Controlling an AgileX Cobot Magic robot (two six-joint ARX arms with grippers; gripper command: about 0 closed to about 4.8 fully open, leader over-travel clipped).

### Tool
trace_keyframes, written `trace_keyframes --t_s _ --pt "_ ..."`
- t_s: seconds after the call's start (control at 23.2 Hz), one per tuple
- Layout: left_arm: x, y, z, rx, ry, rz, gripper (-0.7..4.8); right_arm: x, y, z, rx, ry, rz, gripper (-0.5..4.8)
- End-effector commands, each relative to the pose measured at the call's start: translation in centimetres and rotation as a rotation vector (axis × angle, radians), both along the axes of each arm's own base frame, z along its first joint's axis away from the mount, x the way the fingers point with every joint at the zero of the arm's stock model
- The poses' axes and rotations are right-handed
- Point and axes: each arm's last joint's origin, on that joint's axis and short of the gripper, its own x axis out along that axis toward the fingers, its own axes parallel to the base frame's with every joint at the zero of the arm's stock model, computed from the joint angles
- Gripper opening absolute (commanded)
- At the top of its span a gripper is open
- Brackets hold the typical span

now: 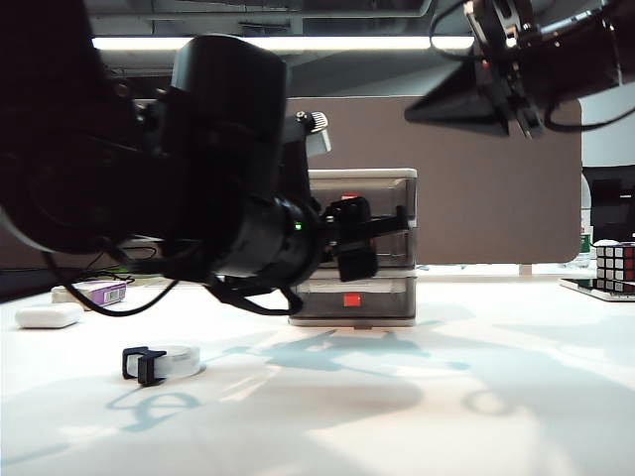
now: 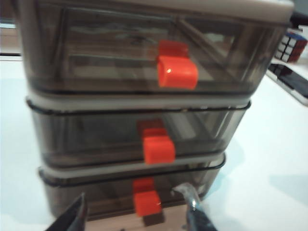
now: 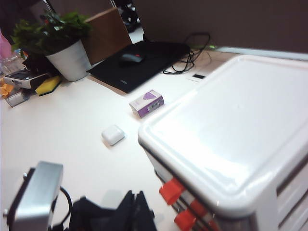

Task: Open the second layer of the drawer on the table, pick up the transparent tape on the table and put it in, and finally close the drawer.

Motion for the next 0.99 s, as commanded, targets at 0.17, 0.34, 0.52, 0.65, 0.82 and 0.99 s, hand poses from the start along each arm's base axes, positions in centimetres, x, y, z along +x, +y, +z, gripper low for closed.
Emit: trace_keyframes --t_s 0.17,0.34,0.52,0.65,0.82,0.99 --pt "0.8 -1.7 0.1 -0.045 -0.030 0.002 2.54 1.6 0.8 1.6 0.002 -0.072 0.021 -0.05" --pt "0.6 -2.2 0.4 -0.049 -0.041 0.045 2.42 2.6 1.3 1.0 -0.011 -0.060 0.025 -0.05" --pt "0.6 -2.6 0.4 -0.053 -0.048 0.074 2.41 3.4 2.0 0.2 -0.016 -0.034 0.041 -0.05" --pt "0.7 -3.6 0.3 -0.053 -0.053 0.105 2.42 3.5 2.6 0.1 -0.016 -0.035 0.062 -0.05" --pt "1.1 -4.1 0.0 -0.051 -0.052 0.108 2.41 3.1 2.7 -0.2 -0.004 0.027 0.160 -0.05" --pt "1.2 -4.0 -0.5 -0.032 -0.045 0.136 2.42 2.9 2.7 -0.7 -0.008 0.085 0.216 -0.05"
